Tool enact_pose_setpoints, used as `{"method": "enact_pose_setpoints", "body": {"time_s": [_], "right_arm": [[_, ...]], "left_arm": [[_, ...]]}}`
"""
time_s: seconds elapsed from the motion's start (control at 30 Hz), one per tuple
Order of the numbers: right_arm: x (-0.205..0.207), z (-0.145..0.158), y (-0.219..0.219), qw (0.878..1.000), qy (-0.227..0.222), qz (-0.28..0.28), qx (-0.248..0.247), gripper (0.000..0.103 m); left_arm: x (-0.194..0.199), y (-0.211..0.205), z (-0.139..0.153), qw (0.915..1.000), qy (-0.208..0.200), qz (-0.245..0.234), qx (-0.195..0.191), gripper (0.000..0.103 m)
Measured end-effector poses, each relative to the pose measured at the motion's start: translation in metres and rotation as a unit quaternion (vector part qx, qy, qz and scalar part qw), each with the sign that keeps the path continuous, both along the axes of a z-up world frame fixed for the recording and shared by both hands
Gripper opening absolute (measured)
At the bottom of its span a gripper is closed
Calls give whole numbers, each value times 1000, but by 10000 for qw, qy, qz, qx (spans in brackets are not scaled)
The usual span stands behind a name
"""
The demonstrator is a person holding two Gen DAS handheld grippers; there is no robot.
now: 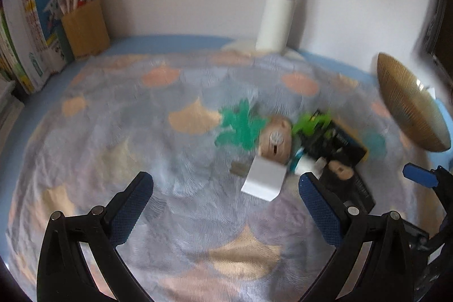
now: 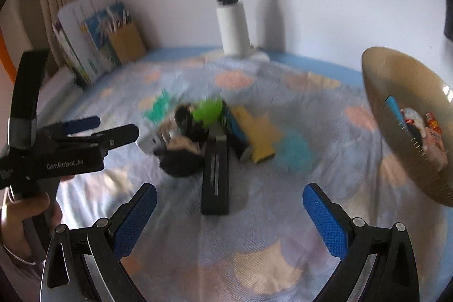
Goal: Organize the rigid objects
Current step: 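Move both open tools back over the remaining pile, then grasp the white cube charger with the left tool while the right tool grasps the black box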
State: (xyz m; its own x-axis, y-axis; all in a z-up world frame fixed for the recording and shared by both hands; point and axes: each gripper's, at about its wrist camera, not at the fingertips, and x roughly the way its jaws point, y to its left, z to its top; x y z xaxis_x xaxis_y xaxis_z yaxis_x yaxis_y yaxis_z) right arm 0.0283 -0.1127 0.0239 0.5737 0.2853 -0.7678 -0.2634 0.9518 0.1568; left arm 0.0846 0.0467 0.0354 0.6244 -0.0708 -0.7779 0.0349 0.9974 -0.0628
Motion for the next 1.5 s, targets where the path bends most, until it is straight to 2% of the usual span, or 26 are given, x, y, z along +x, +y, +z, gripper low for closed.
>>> {"method": "enact_pose_setpoints", "body": {"time_s": [0.2,0.33,0.37,0.5,0.83,0.9,0.97,1.0,1.07,1.13,1.23,1.4,1.43,1.5], "right_arm": [[6,-18,9,9996,119,70,-252,103],[13,-29,13,9995,220,50,-243,103],[12,-29,14,9994,167,35,-288,103],[19,-33,25,9970,149,63,-758,103],[24,-33,25,9975,139,0,-698,103],[22,-31,23,9976,81,-112,-674,94],[21,-28,23,9979,-7,-160,-630,72],[20,-27,23,9980,-31,-149,-619,68],[17,-25,25,9980,-88,-95,-615,44],[15,-23,29,9985,-134,39,-530,25],[13,-23,30,9988,-129,133,-459,24],[14,-22,20,9999,-55,123,-50,24],[15,-22,19,9999,-49,127,-16,24],[14,-22,19,9999,-43,135,20,24]], "left_arm": [[11,-3,-19,9998,212,-38,-49,103],[12,-10,-24,9992,137,-125,346,103],[12,-11,-24,9992,126,-143,342,103],[16,-11,-24,9993,129,-133,339,103],[20,-12,-25,9994,114,54,325,103],[20,-12,-25,9994,113,80,324,103],[20,-12,-25,9994,112,85,322,103],[20,-12,-25,9994,111,83,322,103],[20,-12,-25,9994,111,82,323,103],[20,-12,-25,9994,111,83,322,103],[20,-12,-25,9994,109,84,321,103],[20,-12,-25,9995,95,57,295,102],[18,-11,-24,9996,69,34,288,98],[15,-14,-21,9996,-20,-55,280,83]]}}
